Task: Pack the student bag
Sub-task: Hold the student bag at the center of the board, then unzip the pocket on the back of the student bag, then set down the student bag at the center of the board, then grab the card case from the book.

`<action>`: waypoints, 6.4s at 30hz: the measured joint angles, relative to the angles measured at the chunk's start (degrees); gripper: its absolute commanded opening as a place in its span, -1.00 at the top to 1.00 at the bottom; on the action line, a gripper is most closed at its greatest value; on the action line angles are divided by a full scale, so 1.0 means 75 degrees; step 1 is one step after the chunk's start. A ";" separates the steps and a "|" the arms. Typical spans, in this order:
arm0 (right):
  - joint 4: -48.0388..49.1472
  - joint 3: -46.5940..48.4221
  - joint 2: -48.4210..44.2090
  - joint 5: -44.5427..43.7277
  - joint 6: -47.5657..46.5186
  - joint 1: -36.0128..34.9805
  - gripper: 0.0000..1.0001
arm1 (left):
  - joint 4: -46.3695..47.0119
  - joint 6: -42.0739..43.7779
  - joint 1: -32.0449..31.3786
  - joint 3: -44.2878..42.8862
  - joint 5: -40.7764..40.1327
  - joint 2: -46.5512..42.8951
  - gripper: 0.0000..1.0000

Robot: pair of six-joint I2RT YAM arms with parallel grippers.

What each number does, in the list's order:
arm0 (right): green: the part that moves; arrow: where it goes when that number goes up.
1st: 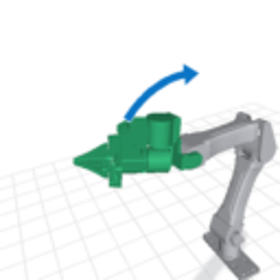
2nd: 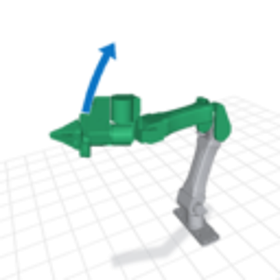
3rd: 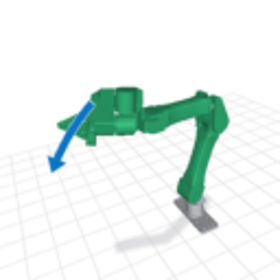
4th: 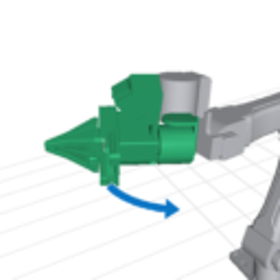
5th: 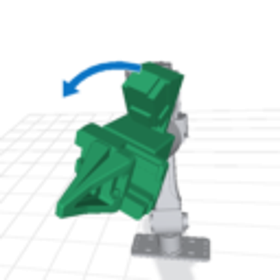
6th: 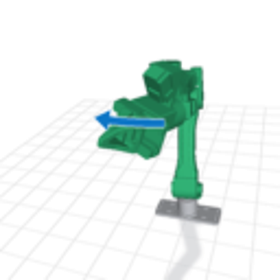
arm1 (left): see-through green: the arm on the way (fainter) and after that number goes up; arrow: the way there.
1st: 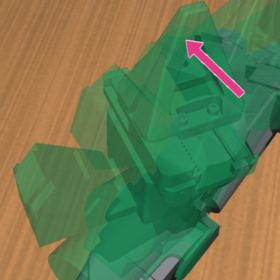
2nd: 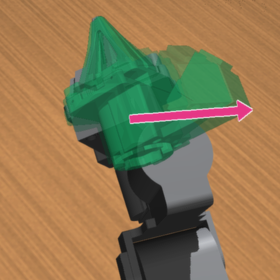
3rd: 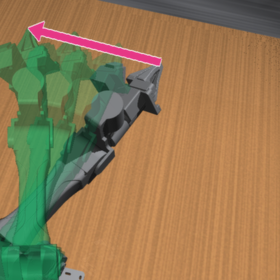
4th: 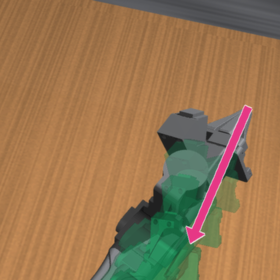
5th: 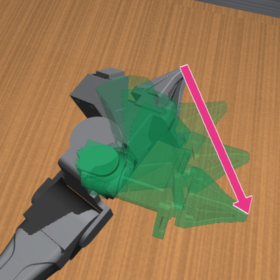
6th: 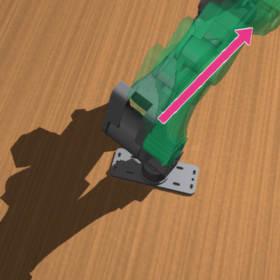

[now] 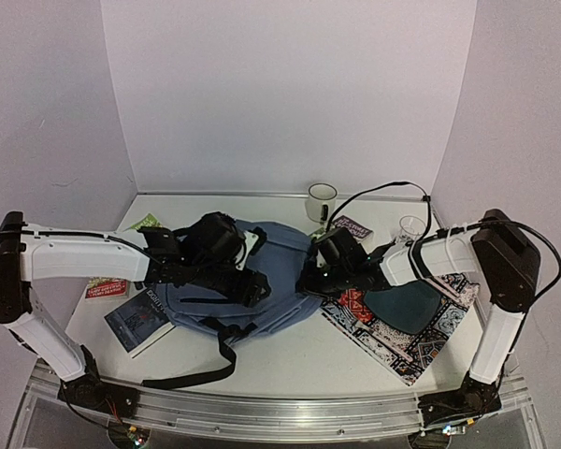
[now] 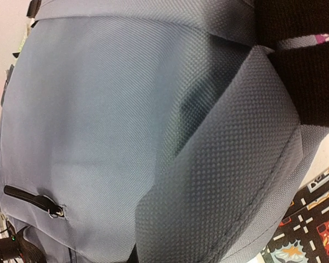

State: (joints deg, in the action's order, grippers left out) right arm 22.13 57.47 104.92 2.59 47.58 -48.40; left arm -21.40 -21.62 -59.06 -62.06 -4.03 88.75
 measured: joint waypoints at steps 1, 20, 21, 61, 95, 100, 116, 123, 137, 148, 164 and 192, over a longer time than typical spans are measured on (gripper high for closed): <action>0.0050 -0.0028 -0.0009 0.0004 -0.0053 0.0000 1.00 | -0.0007 -0.0087 0.0199 0.0000 0.0001 -0.0003 -0.31; 0.0277 -0.0073 -0.0102 0.0054 -0.0713 0.0000 1.00 | -0.1240 -0.1568 0.1463 -0.0214 0.1095 0.1166 -0.01; 0.0288 -0.0073 -0.0103 0.0059 -0.0731 0.0000 1.00 | -0.1259 -0.1632 0.1488 -0.0261 0.1165 0.1222 0.00; 0.0695 -0.0231 -0.0105 0.0163 -0.0814 0.0000 1.00 | -0.0071 -0.3116 0.1517 -0.0577 0.1429 0.2088 1.00; 0.0197 -0.0160 -0.0901 0.0306 -0.1055 0.0731 1.00 | -0.1703 -0.3478 0.2069 0.2050 -0.1553 -0.1884 1.00; 0.0030 0.0217 -0.0793 0.0549 -0.1229 0.0736 0.99 | -0.1705 -0.3568 0.2089 0.2192 -0.1562 -0.1874 0.80; -0.0786 0.0655 -0.0603 0.0531 -0.2059 0.0930 -0.15 | -0.2546 -0.2546 0.2927 0.1354 -0.2143 -0.1871 -0.56; -0.1255 0.0790 -0.0791 0.0351 -0.2516 0.0930 -0.67 | -0.2563 -0.1591 0.4449 0.0696 -0.2168 -0.1398 -0.77; -0.2053 0.0790 -0.2090 -0.0036 -0.3109 0.0930 -0.87 | -0.2652 0.0398 0.5799 -0.1015 -0.2537 0.0955 -0.79; -0.2209 0.0787 -0.2136 -0.0067 -0.3195 0.0930 -0.92 | -0.3399 0.1191 0.5896 -0.2459 -0.2119 0.2599 -0.84; -0.2152 0.0424 -0.2467 -0.0038 -0.3167 0.0930 -0.94 | -0.2484 -0.0229 0.7735 -0.1092 0.1043 0.1384 -0.85; -0.2142 0.0230 -0.2720 -0.0067 -0.3170 0.0930 -0.95 | 0.1687 -0.4295 0.8300 0.2318 0.2035 -0.0057 -0.60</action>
State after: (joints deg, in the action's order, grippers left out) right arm 6.07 59.20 84.52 2.09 23.81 -41.43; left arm -8.75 -53.83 3.19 -44.68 11.23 88.33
